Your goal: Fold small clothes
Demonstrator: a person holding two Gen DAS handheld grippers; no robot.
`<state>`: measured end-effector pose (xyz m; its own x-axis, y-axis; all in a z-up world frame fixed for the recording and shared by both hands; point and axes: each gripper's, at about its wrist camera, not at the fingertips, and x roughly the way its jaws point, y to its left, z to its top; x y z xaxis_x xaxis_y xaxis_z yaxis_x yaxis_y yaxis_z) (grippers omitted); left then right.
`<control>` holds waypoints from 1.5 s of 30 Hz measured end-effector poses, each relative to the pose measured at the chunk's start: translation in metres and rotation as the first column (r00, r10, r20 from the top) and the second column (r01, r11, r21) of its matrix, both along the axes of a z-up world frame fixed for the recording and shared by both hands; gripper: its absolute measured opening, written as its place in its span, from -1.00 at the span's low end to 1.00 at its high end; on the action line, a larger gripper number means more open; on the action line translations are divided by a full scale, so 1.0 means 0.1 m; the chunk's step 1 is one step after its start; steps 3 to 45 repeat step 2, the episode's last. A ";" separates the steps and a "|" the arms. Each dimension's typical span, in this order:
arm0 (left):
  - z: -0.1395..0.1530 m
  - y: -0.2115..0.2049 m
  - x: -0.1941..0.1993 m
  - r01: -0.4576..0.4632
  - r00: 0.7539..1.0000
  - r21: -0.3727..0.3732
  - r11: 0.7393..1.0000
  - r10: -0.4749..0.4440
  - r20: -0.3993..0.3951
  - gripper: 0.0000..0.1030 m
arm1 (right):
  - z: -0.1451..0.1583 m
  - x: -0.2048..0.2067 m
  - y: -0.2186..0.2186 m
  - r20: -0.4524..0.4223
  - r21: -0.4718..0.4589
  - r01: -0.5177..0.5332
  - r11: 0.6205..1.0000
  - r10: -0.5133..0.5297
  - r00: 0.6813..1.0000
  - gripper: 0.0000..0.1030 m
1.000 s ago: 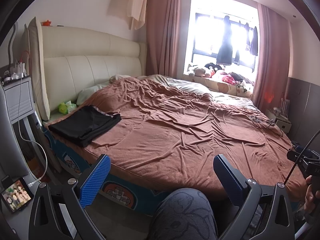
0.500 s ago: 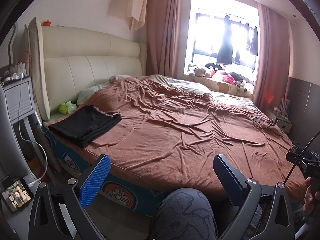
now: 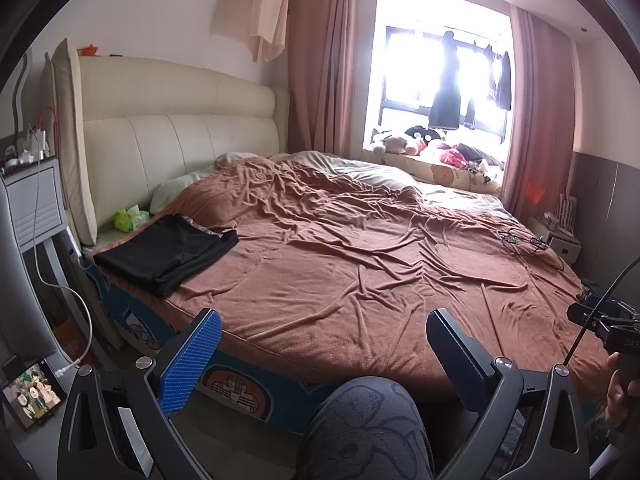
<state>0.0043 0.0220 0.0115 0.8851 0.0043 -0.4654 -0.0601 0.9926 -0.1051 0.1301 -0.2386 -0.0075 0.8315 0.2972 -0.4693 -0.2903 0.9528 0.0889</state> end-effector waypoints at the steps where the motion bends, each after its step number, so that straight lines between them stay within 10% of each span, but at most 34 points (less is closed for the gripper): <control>1: -0.01 -0.01 0.01 0.000 1.000 -0.002 1.000 0.000 -0.002 1.00 | 0.00 0.00 0.00 -0.001 0.000 0.002 1.000 -0.002 1.000 1.00; 45: -0.01 0.00 0.02 0.001 1.000 -0.007 1.000 -0.001 -0.006 1.00 | 0.00 0.01 0.00 -0.003 0.002 0.005 1.000 -0.005 1.000 1.00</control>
